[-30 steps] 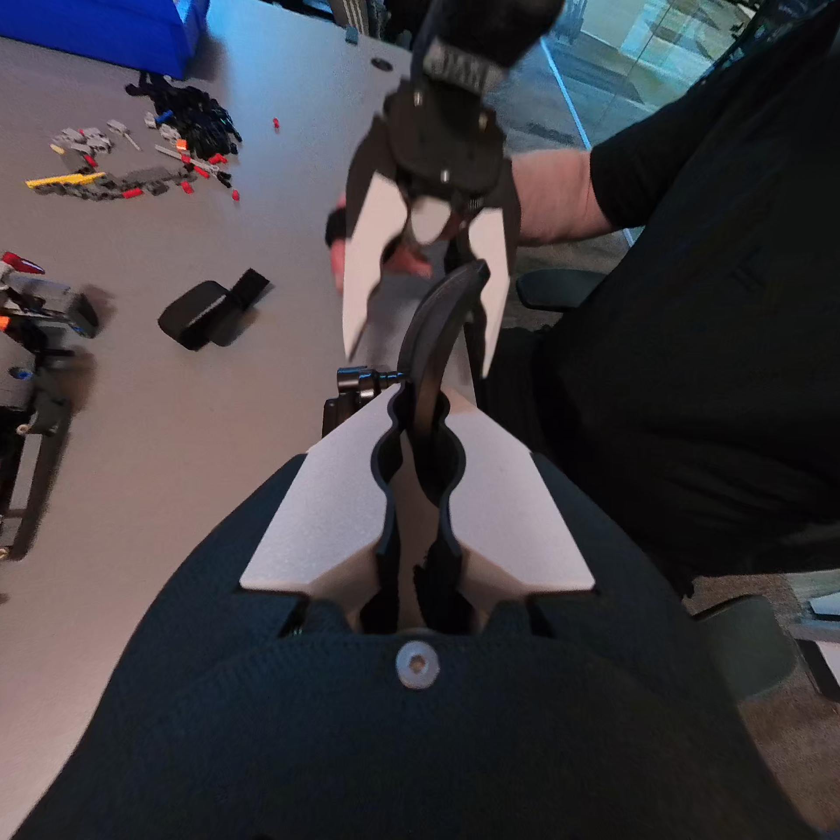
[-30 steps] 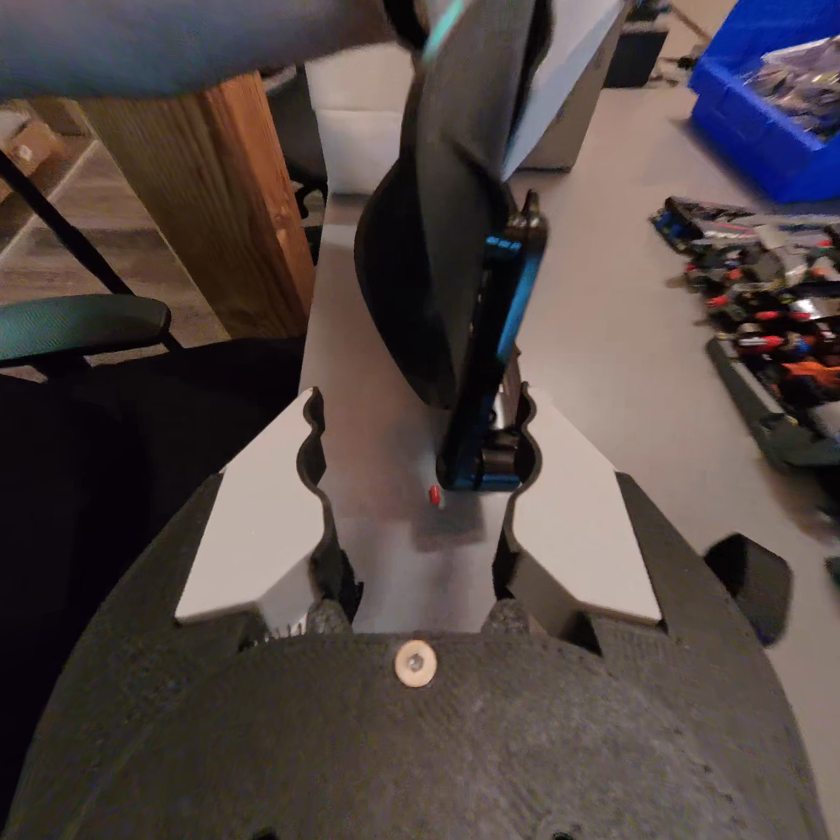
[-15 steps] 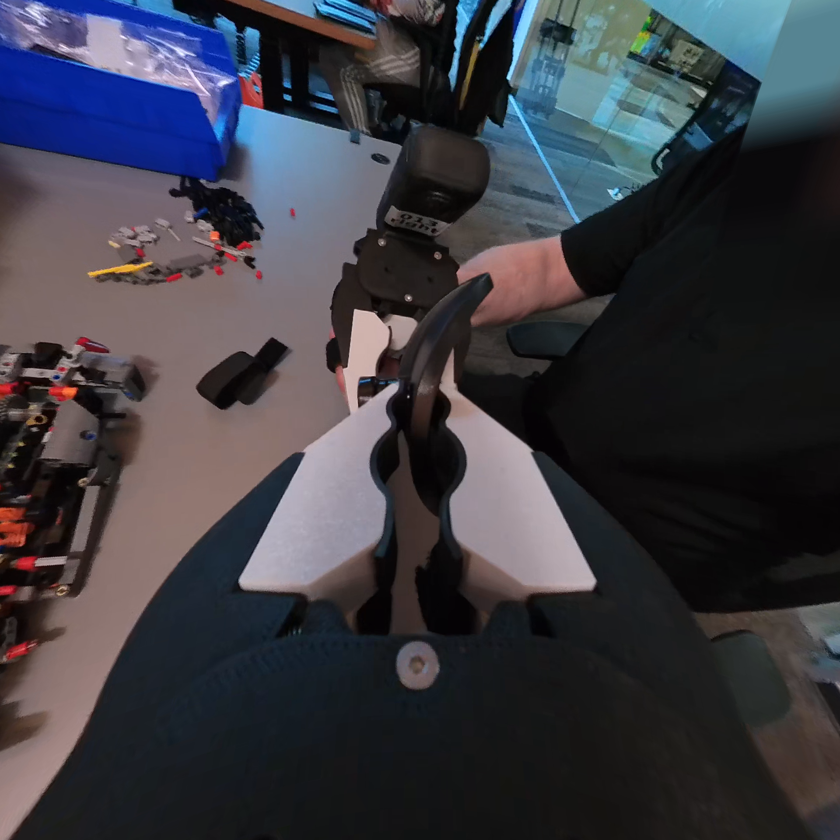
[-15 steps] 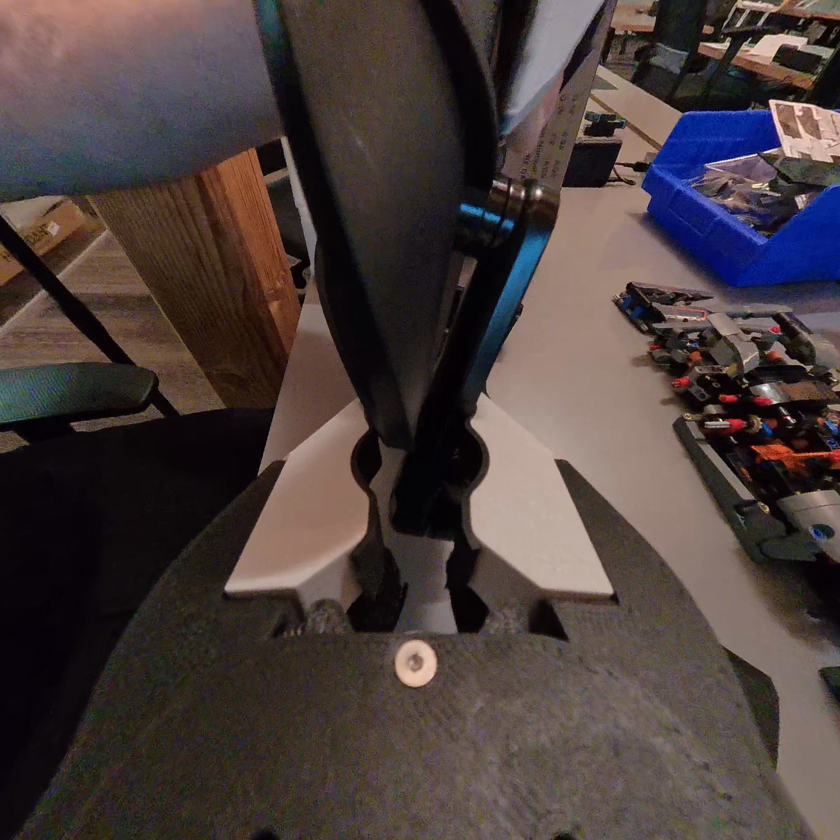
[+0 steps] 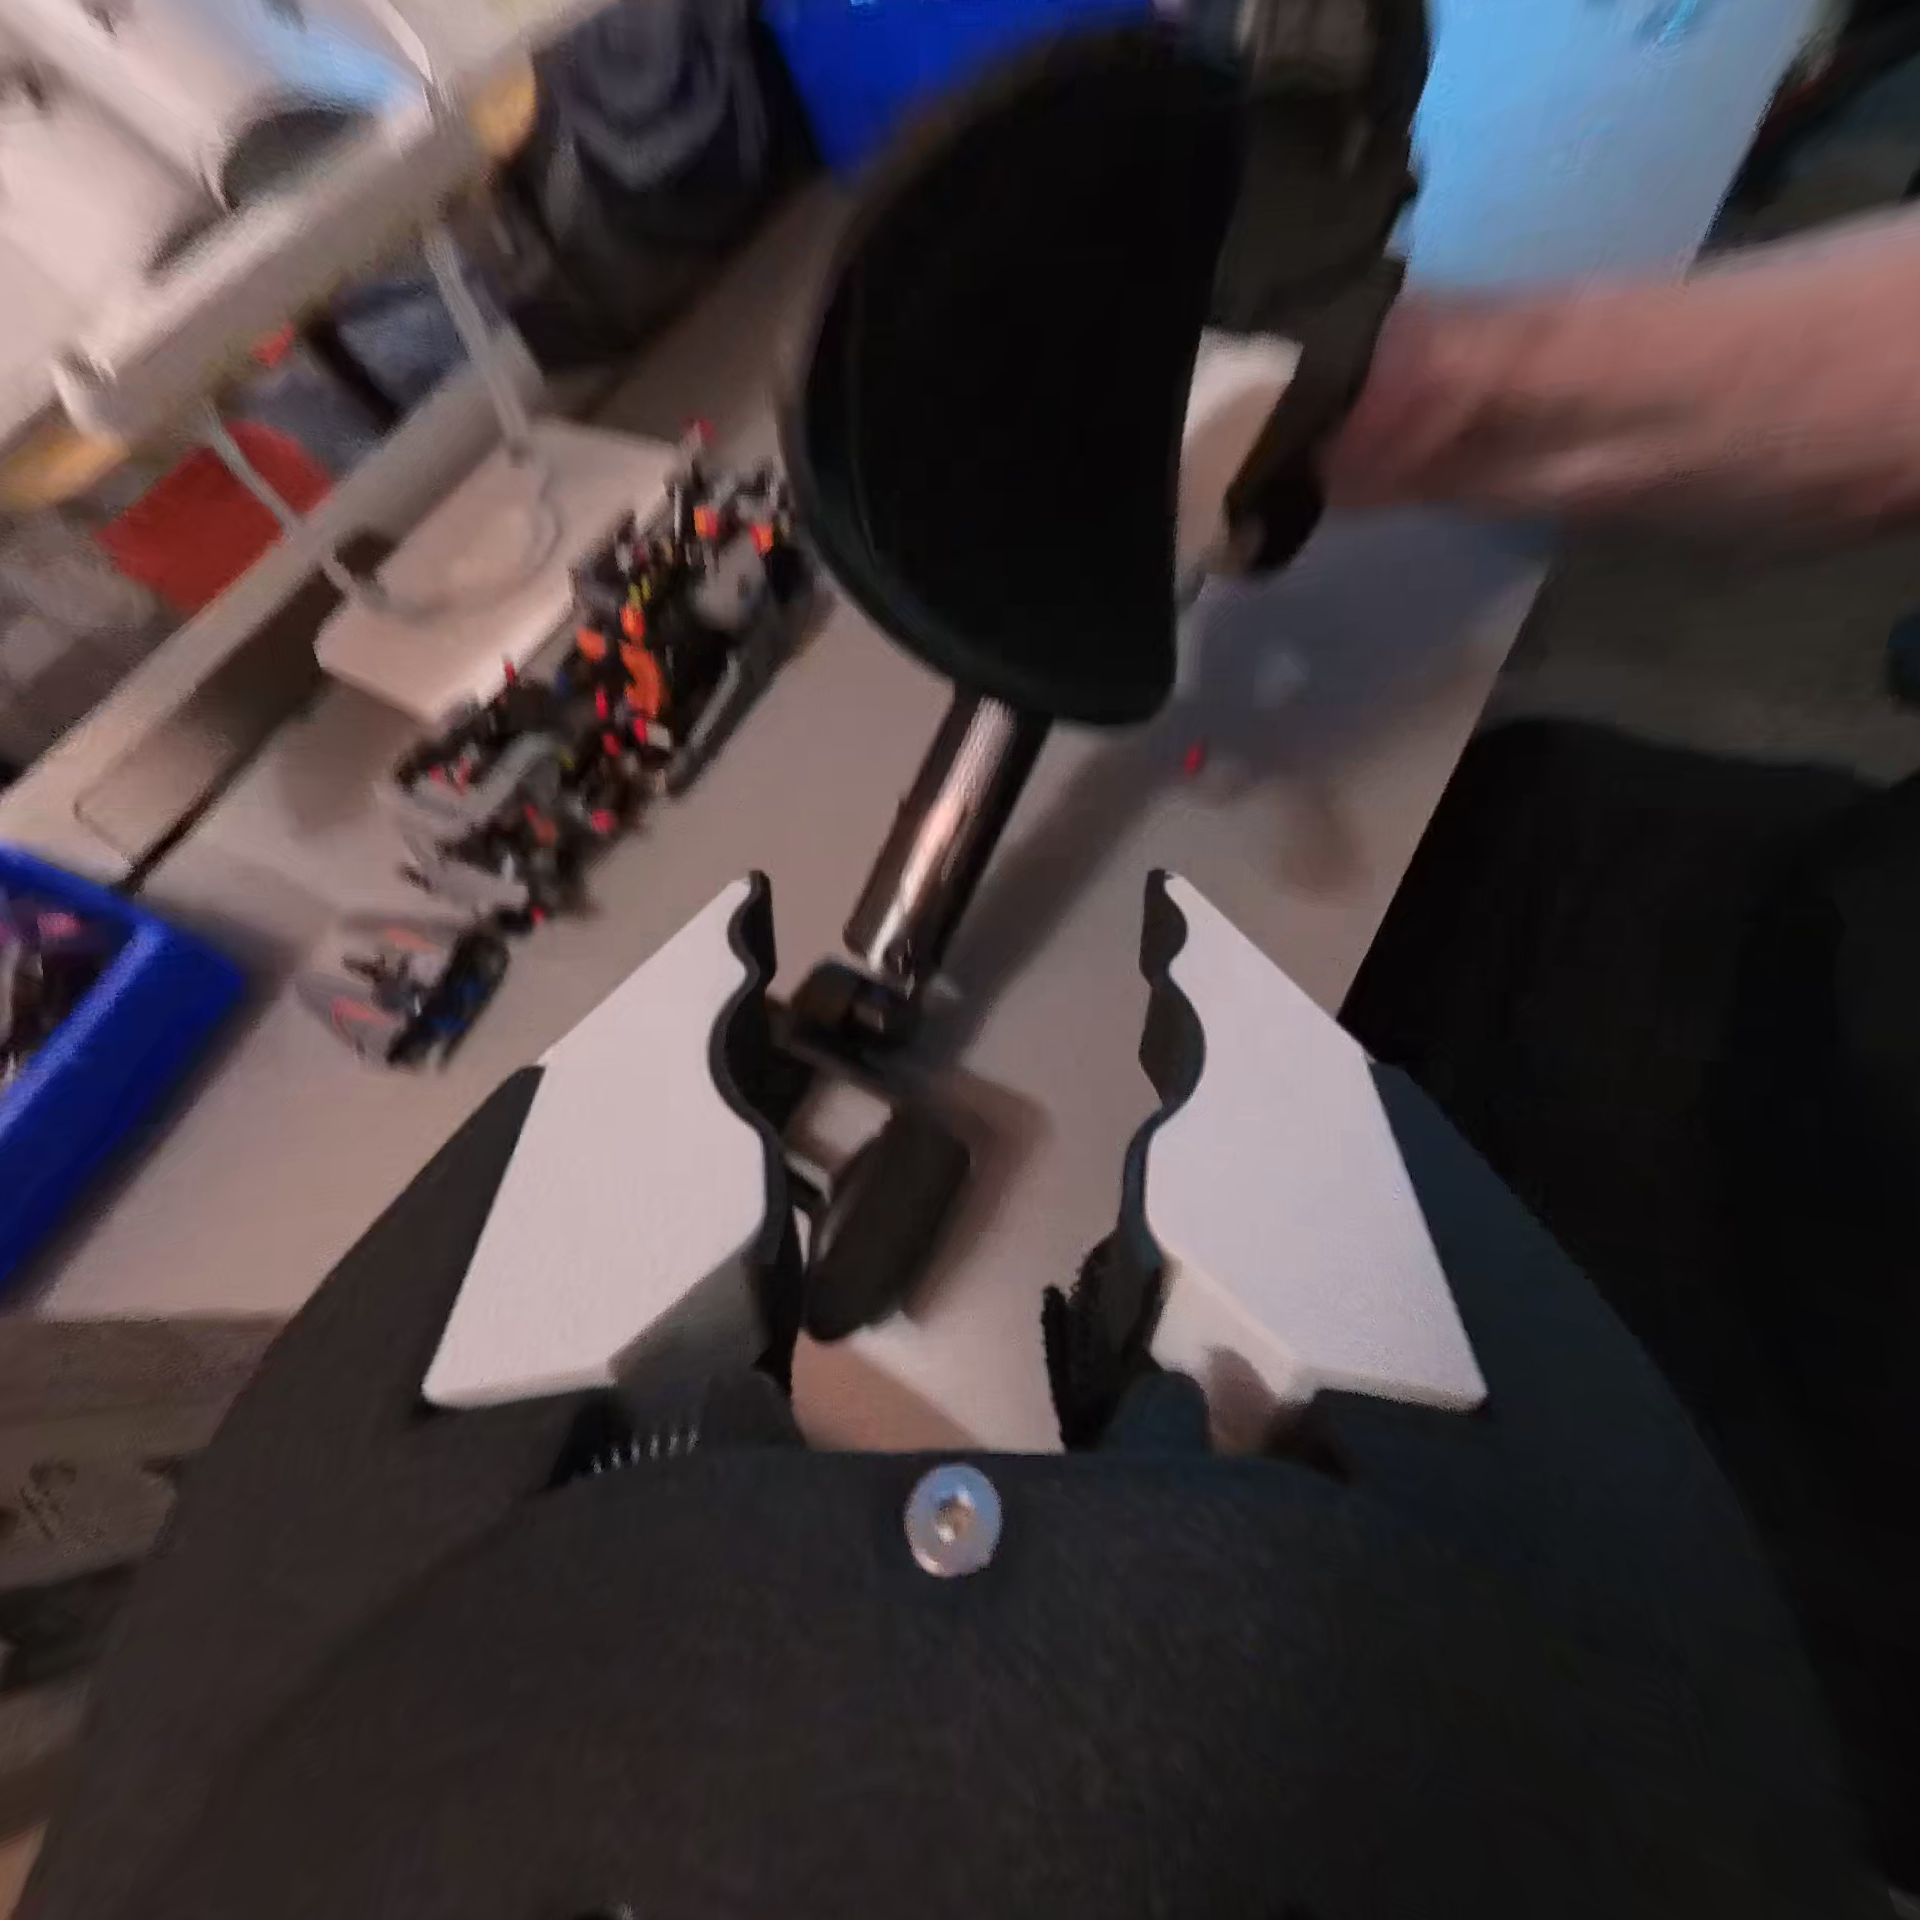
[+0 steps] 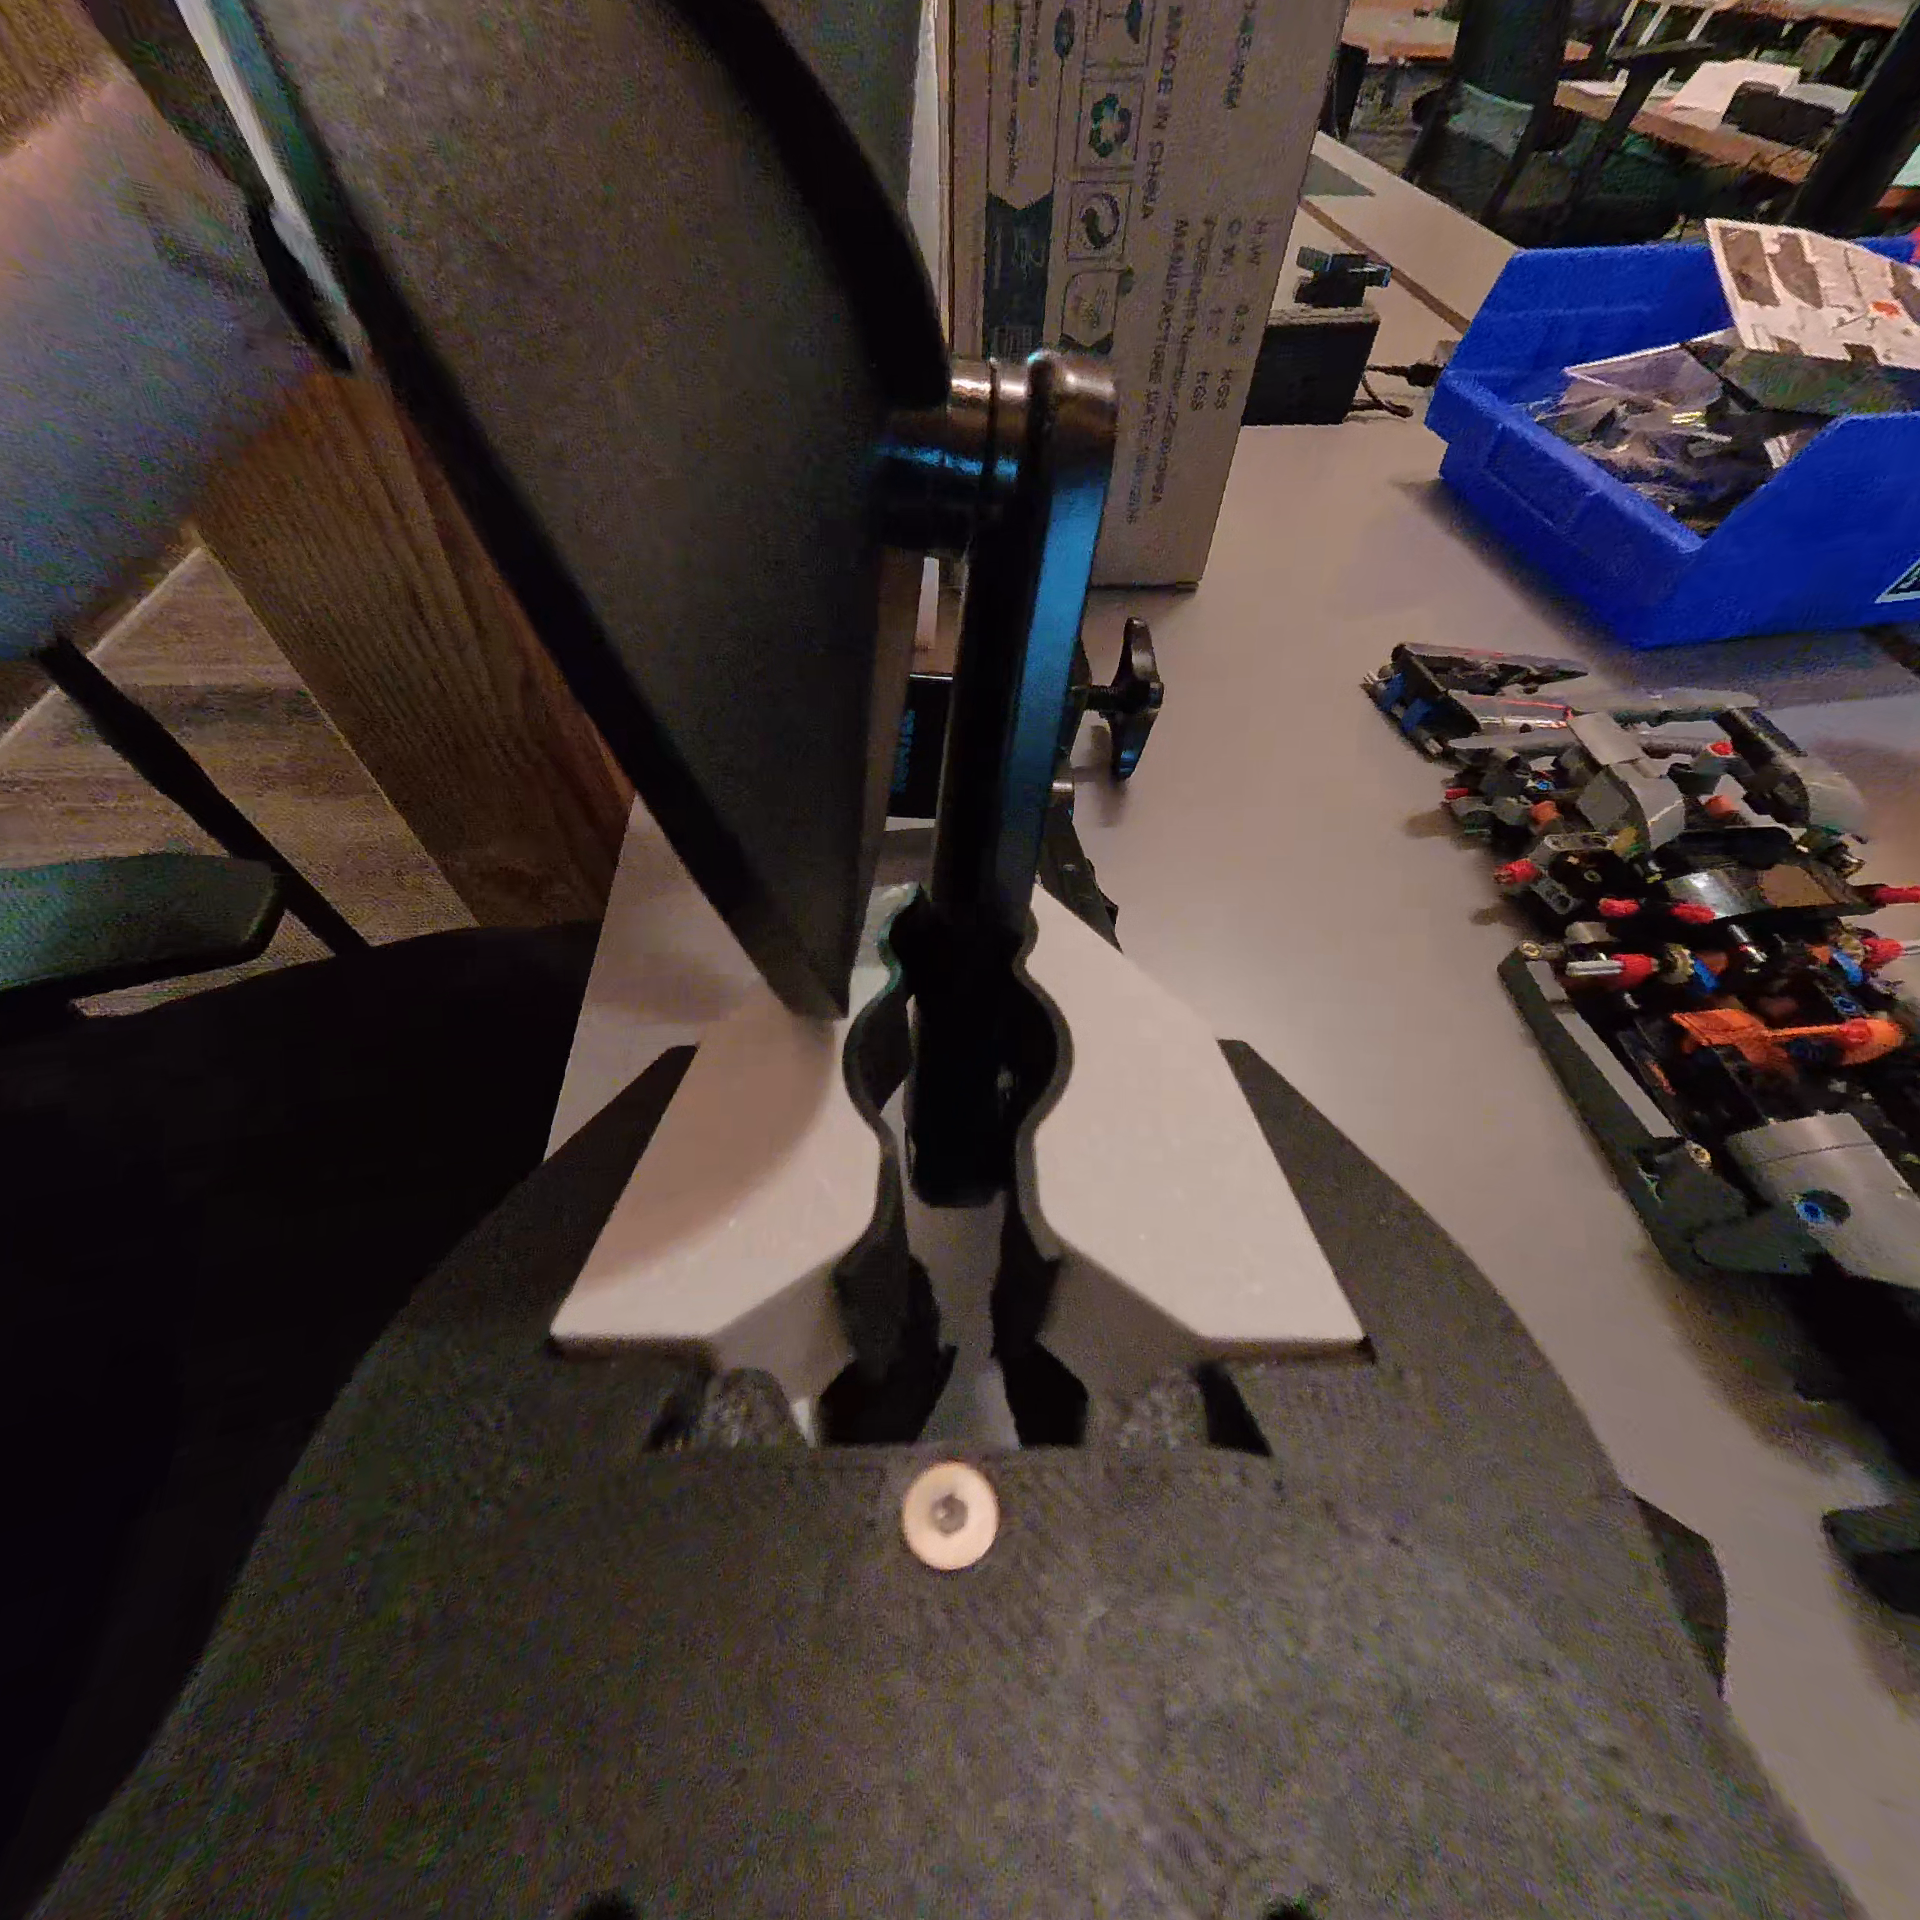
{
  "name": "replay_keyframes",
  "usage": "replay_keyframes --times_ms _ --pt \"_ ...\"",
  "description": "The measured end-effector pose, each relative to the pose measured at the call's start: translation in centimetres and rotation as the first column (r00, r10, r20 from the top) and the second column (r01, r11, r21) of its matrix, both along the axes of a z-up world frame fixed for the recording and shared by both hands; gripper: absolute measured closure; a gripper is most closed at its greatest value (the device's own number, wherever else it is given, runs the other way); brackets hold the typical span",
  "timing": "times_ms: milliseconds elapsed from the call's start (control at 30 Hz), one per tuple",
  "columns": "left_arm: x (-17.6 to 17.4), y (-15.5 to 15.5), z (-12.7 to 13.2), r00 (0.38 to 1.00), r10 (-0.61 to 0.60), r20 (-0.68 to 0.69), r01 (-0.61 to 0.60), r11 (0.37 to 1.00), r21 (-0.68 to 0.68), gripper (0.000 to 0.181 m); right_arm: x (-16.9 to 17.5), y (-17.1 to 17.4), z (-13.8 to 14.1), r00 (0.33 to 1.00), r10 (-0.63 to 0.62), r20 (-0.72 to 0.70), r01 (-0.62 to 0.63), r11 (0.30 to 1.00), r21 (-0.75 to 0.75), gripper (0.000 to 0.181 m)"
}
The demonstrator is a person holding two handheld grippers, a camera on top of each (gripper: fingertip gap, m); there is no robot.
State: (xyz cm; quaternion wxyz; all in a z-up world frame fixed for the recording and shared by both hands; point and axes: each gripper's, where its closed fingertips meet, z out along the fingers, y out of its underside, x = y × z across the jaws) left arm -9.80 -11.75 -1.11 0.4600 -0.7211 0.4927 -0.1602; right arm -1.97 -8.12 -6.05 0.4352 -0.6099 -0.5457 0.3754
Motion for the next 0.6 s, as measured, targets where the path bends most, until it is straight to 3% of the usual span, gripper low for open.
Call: replay_keyframes --times_ms 100,233,400,500,600 --pt "-1.5 0.3 -5.5 0.967 0.127 -0.223 -0.133 0.991 -0.013 0.106 -0.2 -0.1 0.5 1.000 0.004 0.003 -0.004 1.000 0.012 0.173" --pt "-3.1 0.6 -8.8 0.860 0.248 -0.445 -0.247 0.967 0.062 0.106 -0.5 0.2 1.3 1.000 -0.001 -0.015 0.001 1.000 -0.010 0.173" --pt "-4.0 2.2 -11.1 0.763 0.327 -0.558 -0.248 0.945 0.215 0.112 -0.9 0.4 2.4 1.000 0.003 -0.031 -0.004 1.000 -0.014 0.173" --pt "-4.2 3.2 -11.9 0.740 0.326 -0.589 -0.275 0.945 0.179 0.115 -1.3 0.5 3.1 0.999 0.007 -0.038 -0.007 1.000 -0.007 0.172" --pt "-4.7 3.7 -13.5 0.695 0.302 -0.652 -0.281 0.949 0.141 0.107 -1.6 0.5 3.7 0.999 0.007 -0.052 -0.007 1.000 0.000 0.173"
